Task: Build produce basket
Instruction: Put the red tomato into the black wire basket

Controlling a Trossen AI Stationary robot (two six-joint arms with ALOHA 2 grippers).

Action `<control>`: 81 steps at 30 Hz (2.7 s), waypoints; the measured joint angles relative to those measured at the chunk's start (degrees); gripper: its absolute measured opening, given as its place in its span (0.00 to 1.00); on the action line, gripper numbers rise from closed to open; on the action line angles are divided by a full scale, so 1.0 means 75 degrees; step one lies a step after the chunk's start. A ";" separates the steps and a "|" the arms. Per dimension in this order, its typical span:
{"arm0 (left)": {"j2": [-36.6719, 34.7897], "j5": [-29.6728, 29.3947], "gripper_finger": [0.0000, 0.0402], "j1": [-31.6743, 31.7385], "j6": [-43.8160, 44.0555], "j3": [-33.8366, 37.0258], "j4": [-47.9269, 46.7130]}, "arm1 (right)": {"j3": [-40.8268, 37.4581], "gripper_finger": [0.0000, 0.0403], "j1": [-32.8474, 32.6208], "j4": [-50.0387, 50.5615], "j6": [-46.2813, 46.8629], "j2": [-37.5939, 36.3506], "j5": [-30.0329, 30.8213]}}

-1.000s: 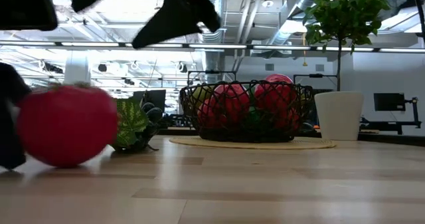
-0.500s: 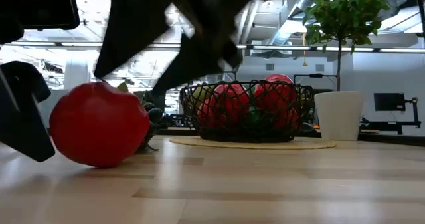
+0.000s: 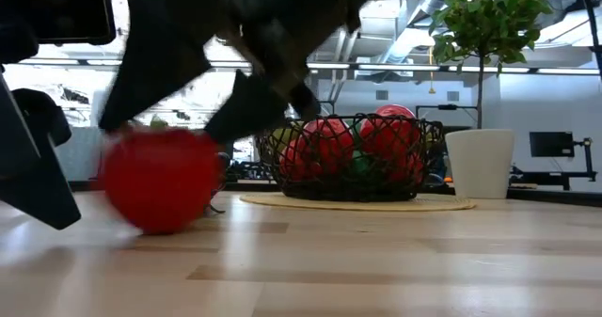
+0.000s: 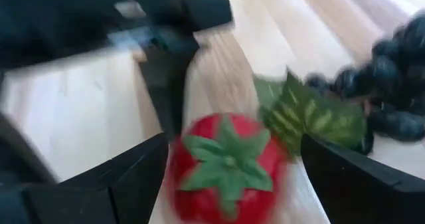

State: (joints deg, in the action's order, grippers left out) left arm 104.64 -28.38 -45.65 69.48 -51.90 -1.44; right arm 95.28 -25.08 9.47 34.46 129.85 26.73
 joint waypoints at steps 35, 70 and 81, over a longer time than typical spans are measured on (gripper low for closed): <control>-0.0889 0.0507 0.81 0.0000 0.0202 0.0003 -0.0288 | 0.0006 0.77 0.0418 0.1403 -0.0446 -0.1947 -0.0019; -0.6862 -0.2390 0.81 0.1180 -0.0449 0.0000 -0.6965 | 0.0018 0.78 0.5668 0.5440 -0.0867 -0.3583 -0.0550; -0.6869 -0.2023 0.81 0.2460 -0.0374 0.0003 -0.6874 | -0.0029 0.78 0.6576 0.5626 -0.1896 -0.3385 -0.1420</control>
State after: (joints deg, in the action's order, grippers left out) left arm 53.12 -43.55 -27.20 66.67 -51.88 -52.99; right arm 95.06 24.24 51.67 20.25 104.47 16.08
